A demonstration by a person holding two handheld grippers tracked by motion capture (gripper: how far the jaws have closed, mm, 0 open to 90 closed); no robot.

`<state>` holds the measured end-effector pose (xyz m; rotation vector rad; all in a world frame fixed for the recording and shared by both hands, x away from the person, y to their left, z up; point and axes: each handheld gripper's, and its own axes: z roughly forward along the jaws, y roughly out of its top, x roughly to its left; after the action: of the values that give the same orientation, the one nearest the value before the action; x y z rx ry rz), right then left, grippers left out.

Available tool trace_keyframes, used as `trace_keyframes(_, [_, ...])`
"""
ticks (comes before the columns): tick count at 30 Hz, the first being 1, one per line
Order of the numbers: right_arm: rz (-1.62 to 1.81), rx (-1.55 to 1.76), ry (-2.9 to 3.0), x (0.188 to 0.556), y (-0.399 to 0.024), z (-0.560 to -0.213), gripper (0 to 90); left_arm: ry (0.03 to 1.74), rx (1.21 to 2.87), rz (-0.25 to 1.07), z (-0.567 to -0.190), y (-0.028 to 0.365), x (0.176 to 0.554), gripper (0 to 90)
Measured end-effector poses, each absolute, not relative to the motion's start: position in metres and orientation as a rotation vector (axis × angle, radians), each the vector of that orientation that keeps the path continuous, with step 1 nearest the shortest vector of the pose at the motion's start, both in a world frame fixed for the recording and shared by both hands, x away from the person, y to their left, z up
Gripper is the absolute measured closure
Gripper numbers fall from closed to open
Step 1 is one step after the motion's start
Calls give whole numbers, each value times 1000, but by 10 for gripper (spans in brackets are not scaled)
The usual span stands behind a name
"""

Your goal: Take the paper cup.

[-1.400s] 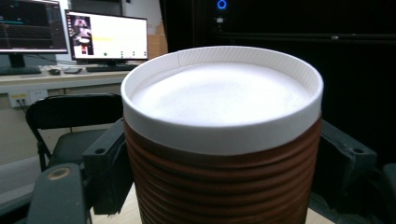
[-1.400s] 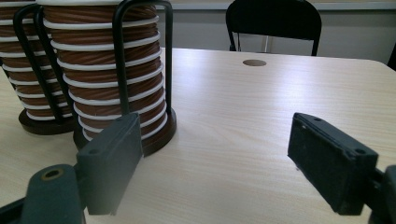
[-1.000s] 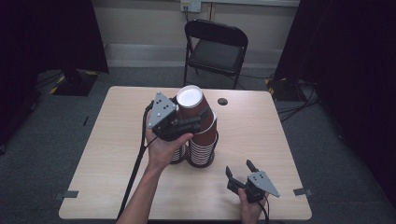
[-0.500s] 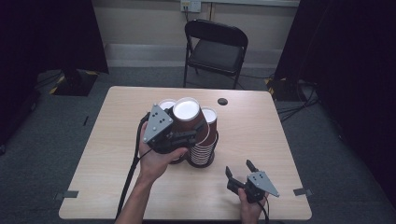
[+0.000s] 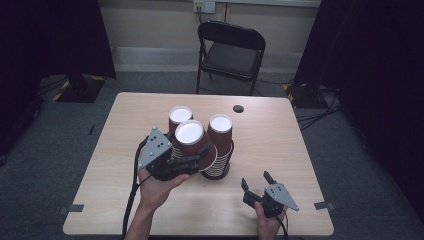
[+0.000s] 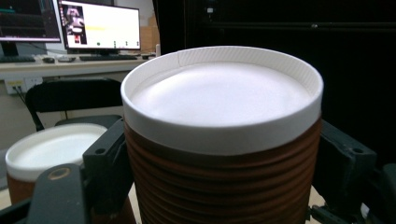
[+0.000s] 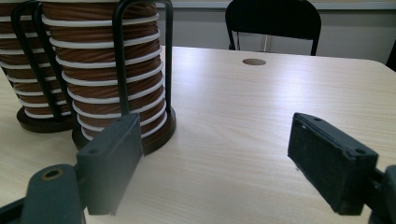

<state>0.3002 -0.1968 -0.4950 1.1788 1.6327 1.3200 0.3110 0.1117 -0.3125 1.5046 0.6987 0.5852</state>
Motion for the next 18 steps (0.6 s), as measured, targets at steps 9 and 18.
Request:
trace_keyframes(9, [1301, 1163, 1669, 301, -194, -495, 139, 787, 1521, 494, -347, 124, 310, 196])
trace_keyframes(18, [1319, 1129, 1760, 299, -184, -494, 177, 873, 1520, 414, -384, 130, 318, 196])
